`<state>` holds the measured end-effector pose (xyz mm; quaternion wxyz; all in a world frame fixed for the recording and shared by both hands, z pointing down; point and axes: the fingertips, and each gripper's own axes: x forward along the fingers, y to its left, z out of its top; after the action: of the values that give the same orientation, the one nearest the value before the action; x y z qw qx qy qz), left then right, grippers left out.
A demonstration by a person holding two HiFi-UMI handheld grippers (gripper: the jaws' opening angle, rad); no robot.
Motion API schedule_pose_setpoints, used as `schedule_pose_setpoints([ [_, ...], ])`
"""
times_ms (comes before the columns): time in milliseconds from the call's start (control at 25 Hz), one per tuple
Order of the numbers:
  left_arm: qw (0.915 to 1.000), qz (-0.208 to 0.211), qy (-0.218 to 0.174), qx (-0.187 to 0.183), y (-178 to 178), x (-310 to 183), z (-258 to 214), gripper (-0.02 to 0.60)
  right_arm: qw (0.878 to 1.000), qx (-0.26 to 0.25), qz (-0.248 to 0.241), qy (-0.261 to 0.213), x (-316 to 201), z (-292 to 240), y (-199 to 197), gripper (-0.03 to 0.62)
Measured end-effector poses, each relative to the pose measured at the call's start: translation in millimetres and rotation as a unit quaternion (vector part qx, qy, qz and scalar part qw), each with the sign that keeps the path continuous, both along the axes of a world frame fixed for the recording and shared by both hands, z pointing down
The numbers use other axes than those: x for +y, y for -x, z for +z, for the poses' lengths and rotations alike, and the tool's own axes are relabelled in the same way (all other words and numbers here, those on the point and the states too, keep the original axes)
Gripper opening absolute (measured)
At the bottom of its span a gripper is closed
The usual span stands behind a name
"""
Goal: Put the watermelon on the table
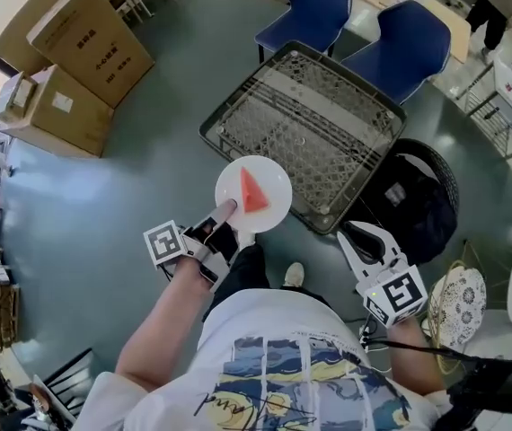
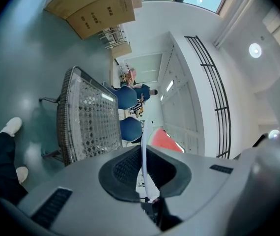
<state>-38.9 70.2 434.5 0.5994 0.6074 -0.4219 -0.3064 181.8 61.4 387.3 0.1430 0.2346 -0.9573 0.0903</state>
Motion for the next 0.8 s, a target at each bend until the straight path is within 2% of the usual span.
schedule_pose_setpoints([
  [320,0.9996,0.027,0.001,0.006,32.5,-97.5,36.1,0.025,0.998,0.016,0.058,0.014,-61.6,18.9,11.3,0.046],
  [480,0.9985,0.054,0.005,-0.002,59.8,-167.9,64.9,0.025,0.994,0.014,0.106,0.029,-117.0,22.2,32.3,0.046],
  [800,0.9964,0.083,0.011,-0.013,115.8,-280.1,117.3,0.025,0.986,0.040,0.155,0.048,-189.6,22.8,82.3,0.046],
])
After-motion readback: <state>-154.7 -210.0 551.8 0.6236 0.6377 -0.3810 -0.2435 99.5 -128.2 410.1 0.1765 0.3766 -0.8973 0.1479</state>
